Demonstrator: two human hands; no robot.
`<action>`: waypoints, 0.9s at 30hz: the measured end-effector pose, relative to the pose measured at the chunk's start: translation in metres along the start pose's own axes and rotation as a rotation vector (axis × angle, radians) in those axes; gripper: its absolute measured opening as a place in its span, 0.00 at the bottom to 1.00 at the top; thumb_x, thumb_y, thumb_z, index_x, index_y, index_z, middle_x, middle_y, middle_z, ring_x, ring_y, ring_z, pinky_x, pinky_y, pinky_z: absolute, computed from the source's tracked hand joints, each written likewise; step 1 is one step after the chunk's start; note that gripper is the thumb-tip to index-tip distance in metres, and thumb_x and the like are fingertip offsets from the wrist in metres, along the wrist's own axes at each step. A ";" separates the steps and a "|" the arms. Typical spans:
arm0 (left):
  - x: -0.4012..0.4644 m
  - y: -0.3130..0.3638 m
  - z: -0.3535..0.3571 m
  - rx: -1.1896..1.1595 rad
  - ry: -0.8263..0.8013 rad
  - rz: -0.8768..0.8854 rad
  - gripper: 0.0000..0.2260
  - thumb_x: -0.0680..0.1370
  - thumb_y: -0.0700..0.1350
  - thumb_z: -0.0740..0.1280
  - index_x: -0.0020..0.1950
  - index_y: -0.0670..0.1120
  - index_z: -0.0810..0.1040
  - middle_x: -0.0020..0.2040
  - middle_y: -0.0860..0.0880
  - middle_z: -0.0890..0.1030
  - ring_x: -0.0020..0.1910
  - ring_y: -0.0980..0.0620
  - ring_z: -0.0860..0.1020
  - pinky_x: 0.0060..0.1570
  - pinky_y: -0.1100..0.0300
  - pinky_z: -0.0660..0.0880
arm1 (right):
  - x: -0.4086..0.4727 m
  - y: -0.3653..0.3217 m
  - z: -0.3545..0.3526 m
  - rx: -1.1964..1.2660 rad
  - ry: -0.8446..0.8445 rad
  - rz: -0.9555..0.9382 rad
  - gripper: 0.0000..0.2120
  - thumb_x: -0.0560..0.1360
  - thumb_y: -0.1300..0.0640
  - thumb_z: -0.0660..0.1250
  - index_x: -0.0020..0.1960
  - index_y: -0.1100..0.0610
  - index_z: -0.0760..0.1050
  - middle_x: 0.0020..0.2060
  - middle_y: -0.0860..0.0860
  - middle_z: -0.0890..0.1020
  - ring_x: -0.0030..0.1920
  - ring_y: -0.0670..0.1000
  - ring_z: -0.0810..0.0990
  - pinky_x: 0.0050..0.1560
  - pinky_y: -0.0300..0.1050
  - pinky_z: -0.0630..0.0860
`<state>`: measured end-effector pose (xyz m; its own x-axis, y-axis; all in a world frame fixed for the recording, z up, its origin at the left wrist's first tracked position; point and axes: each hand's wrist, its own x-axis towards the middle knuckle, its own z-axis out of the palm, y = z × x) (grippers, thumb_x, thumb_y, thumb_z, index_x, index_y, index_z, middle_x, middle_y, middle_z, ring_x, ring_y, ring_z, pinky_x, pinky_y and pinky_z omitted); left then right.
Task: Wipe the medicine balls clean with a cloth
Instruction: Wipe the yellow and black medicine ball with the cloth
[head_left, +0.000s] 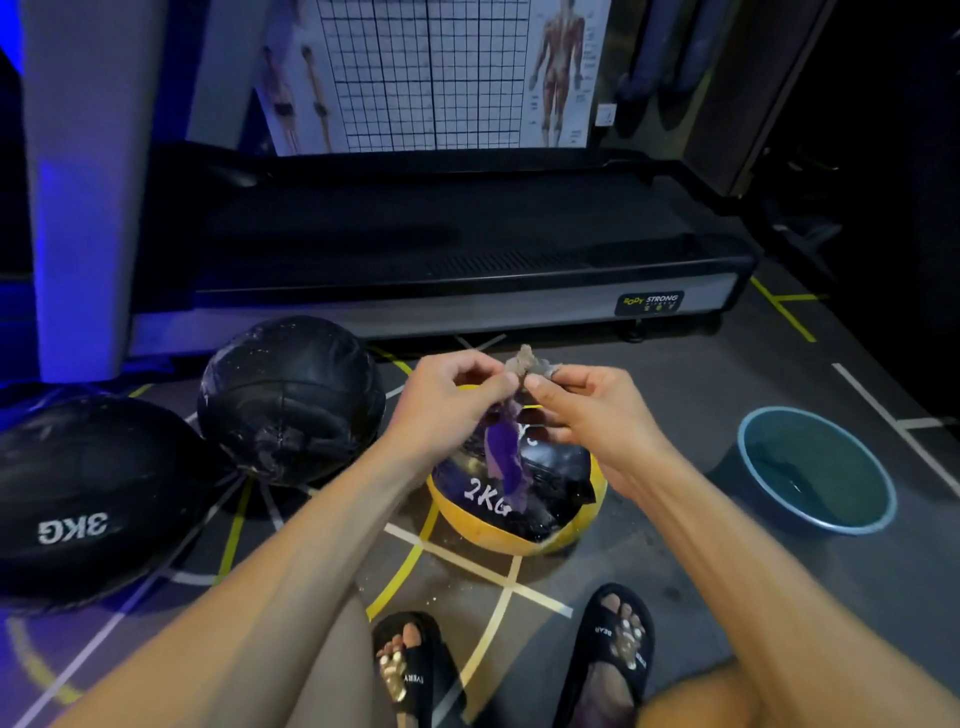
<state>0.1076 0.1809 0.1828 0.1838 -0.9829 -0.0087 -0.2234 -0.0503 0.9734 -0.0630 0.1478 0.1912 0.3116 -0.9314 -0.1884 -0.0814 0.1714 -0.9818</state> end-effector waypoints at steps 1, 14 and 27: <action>-0.003 0.000 0.001 -0.052 -0.004 -0.047 0.03 0.76 0.47 0.75 0.42 0.51 0.86 0.41 0.49 0.86 0.46 0.45 0.86 0.58 0.38 0.80 | -0.002 0.002 0.000 0.006 0.032 0.019 0.05 0.80 0.61 0.69 0.50 0.61 0.84 0.44 0.58 0.87 0.44 0.56 0.87 0.45 0.48 0.84; -0.021 0.009 0.005 0.312 0.215 0.086 0.02 0.77 0.47 0.74 0.46 0.53 0.87 0.41 0.59 0.85 0.44 0.63 0.81 0.46 0.64 0.76 | -0.018 0.009 -0.013 -0.244 0.265 -0.076 0.11 0.75 0.58 0.70 0.35 0.60 0.80 0.26 0.52 0.79 0.28 0.48 0.80 0.38 0.62 0.84; -0.027 0.026 0.025 0.267 -0.105 0.212 0.10 0.80 0.41 0.69 0.55 0.54 0.87 0.47 0.54 0.86 0.48 0.55 0.83 0.52 0.56 0.80 | -0.020 0.005 -0.008 -0.017 0.167 -0.098 0.10 0.77 0.47 0.73 0.45 0.54 0.86 0.42 0.60 0.86 0.46 0.61 0.86 0.50 0.65 0.82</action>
<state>0.0729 0.2014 0.2024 0.0099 -0.9886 0.1499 -0.4906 0.1259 0.8623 -0.0768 0.1651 0.1905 0.1578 -0.9838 -0.0845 -0.0744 0.0735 -0.9945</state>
